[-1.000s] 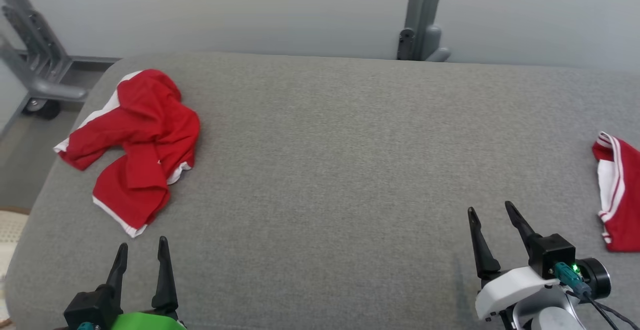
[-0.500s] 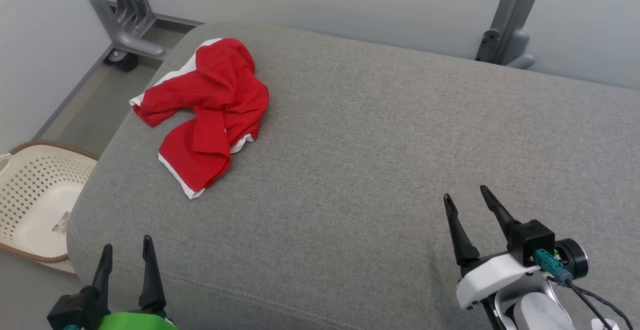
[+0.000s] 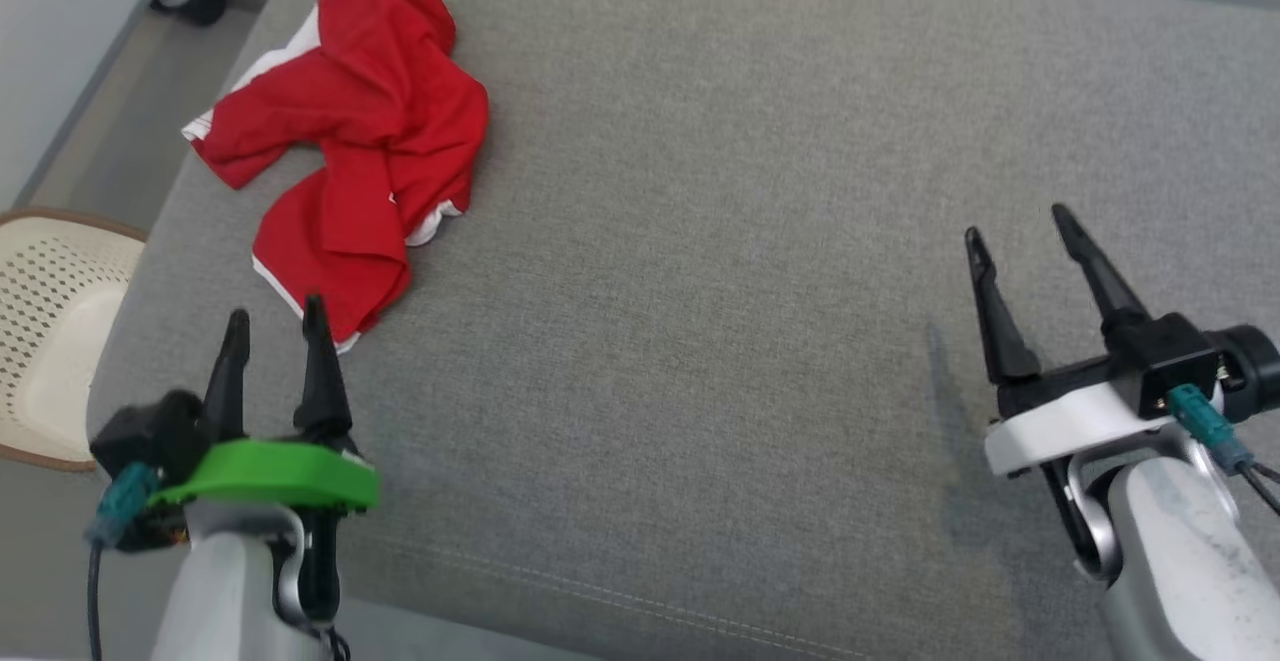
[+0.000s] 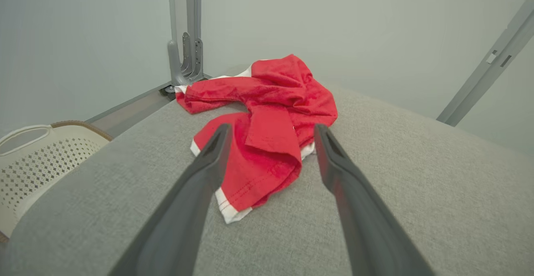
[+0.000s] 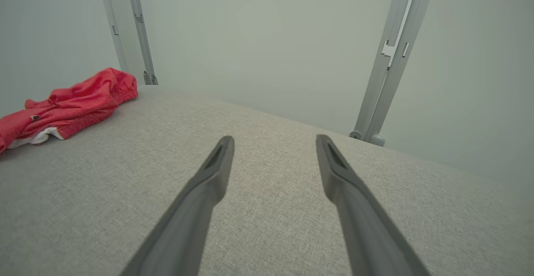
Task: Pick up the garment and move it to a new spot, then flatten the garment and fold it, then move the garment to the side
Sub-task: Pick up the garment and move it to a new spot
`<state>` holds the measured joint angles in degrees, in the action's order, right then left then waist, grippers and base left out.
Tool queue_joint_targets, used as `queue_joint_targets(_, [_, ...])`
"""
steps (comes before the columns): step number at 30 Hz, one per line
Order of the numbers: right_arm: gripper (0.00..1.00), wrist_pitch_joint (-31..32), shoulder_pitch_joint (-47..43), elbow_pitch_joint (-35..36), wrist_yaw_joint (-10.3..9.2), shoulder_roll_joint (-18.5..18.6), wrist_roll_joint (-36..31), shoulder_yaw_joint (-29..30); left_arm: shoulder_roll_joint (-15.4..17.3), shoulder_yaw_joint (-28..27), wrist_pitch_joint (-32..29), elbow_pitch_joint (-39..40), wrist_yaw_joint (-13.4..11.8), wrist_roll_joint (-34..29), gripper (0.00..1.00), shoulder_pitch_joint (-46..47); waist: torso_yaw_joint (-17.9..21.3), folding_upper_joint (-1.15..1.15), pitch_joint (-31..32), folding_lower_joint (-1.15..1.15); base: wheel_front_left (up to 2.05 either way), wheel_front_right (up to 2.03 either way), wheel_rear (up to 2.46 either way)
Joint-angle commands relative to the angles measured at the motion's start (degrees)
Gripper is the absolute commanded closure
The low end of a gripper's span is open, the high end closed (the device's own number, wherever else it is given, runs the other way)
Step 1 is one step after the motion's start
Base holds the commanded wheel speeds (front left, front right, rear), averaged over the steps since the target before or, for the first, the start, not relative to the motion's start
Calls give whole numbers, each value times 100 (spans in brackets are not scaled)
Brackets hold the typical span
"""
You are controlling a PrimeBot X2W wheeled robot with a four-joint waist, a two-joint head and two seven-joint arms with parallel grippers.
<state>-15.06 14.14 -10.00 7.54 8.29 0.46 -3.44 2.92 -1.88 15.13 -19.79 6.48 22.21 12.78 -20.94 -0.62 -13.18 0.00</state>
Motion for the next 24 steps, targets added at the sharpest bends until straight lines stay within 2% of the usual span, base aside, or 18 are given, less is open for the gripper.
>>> queue_joint_targets(1, [0,-17,154,124,-11,114,-19,102,44,15,0,-213,31,-7,0,548,336,62,-1052,0,0,0,0])
queue_joint_targets(12, [0,-17,465,599,-11,421,-88,281,302,-222,-25,-2236,84,456,0,2831,663,62,-2080,0,0,0,0])
queue_joint_targets(13, [0,-17,465,599,-11,421,-88,281,302,-222,-25,-2236,84,456,0,2831,663,62,-2080,0,0,0,0])
queue_joint_targets(23, [0,-12,404,689,-11,422,-60,347,582,-212,-198,-4027,99,709,0,3741,966,62,-2233,0,0,0,0])
queue_joint_targets(24, [0,-4,396,693,-11,411,-56,361,587,-214,-196,-4146,101,734,58,3769,980,62,-2220,0,0,0,0])
